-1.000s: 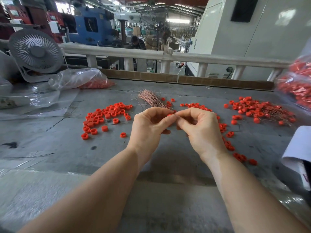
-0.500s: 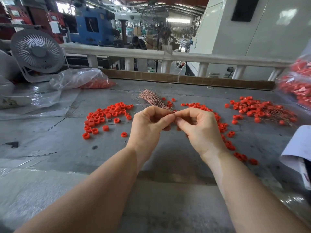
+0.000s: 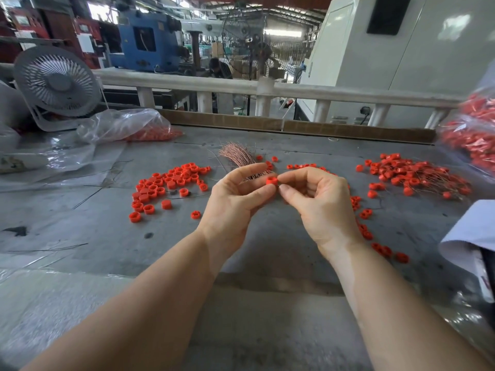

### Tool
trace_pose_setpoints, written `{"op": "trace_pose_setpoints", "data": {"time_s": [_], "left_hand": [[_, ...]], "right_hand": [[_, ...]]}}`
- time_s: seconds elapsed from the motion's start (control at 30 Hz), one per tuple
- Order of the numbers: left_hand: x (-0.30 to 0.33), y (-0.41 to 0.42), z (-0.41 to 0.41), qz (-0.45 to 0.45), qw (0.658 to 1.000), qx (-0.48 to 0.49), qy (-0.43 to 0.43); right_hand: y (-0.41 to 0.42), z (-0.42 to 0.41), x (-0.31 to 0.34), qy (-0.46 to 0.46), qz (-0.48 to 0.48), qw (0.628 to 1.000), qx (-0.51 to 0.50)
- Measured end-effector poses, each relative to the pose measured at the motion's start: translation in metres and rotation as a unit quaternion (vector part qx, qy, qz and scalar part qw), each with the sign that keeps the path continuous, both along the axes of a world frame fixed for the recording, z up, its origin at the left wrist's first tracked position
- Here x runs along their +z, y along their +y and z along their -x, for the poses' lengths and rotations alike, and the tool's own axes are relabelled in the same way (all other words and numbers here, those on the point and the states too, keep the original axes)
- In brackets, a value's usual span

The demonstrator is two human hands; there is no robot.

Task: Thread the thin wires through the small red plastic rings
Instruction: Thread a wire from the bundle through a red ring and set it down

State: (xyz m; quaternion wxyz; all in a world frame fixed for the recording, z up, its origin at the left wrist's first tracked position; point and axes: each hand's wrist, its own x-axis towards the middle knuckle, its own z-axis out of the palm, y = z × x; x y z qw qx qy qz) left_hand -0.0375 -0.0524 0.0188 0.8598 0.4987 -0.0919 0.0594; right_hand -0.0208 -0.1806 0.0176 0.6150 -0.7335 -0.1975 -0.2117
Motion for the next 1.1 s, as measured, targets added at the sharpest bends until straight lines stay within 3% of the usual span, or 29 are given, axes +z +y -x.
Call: {"op": "trace_pose_setpoints", "data": {"time_s": [0.23,0.6,0.83,1.1], "left_hand": [[-0.0020,0.0002,-0.0024,0.007,1.000,-0.008,0.019],[-0.0035,0.0029,-0.0046,0.015,0.998,0.027,0.048],[-0.0022,0.0026,-0.0031,0.029,0.998,0.029,0.038],[0.0009,0.0049,-0.0062,0.084,0.988,0.097,0.083]], "right_hand": [[0.0000,0.0033,0.0015,-0.014,0.021,1.000,-0.005],[0.0046,0.0096,0.0017,-0.047,0.134,0.989,-0.041],[0.0035,0.0078,0.0002,-0.033,0.145,0.986,-0.070],[0.0002,0.0035,-0.0007,-0.028,0.151,0.981,-0.116]]}}
